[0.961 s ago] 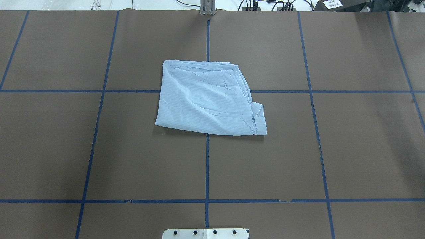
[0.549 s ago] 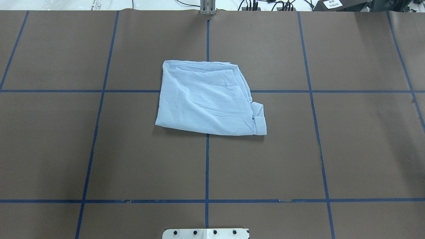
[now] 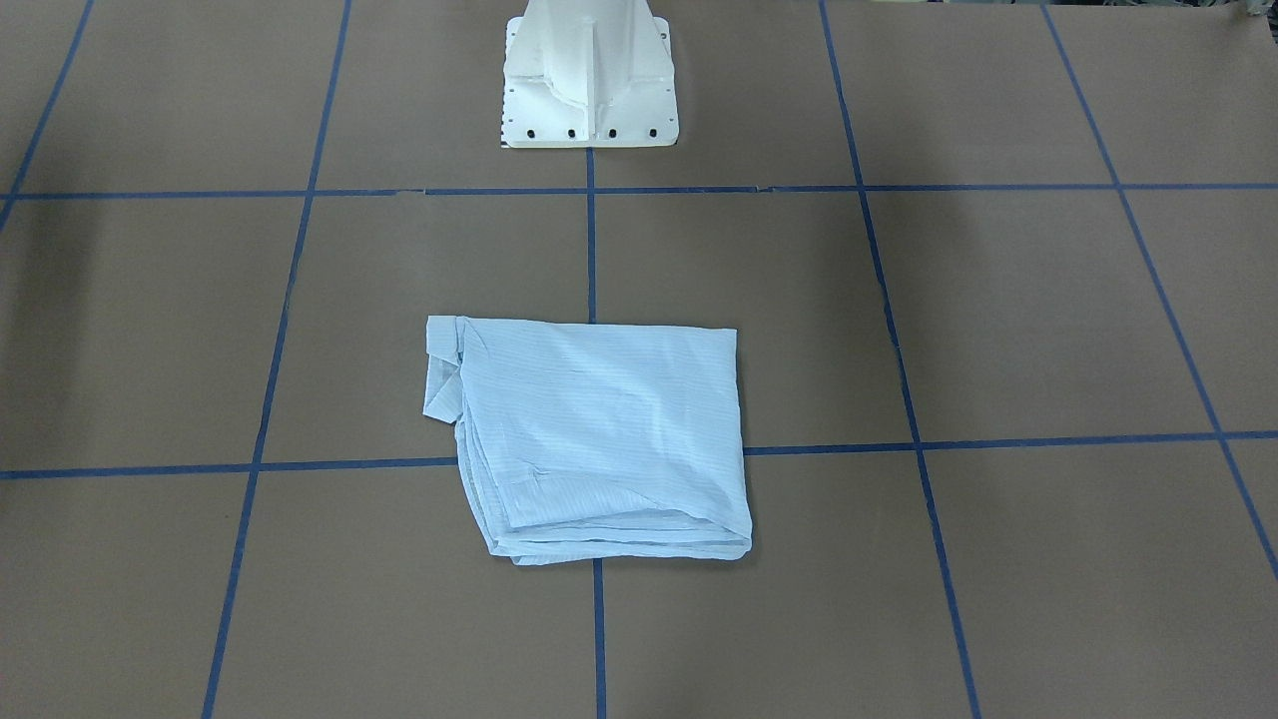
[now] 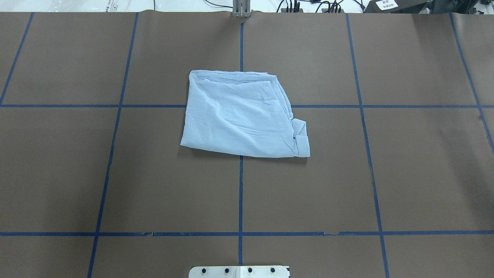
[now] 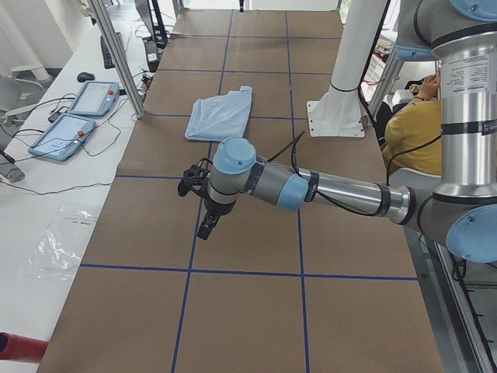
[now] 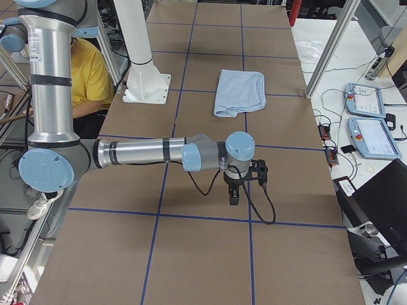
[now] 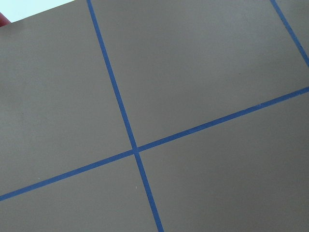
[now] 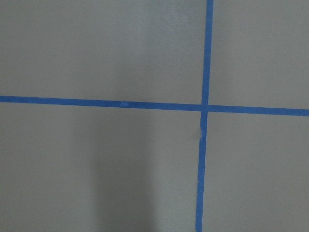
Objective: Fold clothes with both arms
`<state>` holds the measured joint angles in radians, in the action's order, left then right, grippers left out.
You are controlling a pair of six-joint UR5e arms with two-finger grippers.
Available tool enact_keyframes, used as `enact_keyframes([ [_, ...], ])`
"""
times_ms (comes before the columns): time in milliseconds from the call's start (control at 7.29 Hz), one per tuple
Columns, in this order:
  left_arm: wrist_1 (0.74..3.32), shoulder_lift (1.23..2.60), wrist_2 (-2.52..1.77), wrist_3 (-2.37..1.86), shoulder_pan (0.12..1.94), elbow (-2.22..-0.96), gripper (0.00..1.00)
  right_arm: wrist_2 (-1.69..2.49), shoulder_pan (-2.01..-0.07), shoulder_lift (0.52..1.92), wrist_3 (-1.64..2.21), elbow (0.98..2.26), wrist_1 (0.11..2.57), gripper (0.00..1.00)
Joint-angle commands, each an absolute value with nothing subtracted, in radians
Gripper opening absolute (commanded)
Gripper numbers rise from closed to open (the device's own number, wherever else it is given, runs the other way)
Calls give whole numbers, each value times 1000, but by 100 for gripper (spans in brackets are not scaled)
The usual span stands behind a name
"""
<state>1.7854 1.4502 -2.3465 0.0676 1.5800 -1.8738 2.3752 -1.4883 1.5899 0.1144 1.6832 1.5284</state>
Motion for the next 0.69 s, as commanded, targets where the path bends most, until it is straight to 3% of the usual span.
enact_keyframes([
  [0,1786,1450,-2345,67,1580,-1868,100,2373,-1486,1588,115,1680,1528,100],
  [549,1786,1451,-2347,67,1580,-1882,100,2372,-1486,1589,115,1681,1528,100],
])
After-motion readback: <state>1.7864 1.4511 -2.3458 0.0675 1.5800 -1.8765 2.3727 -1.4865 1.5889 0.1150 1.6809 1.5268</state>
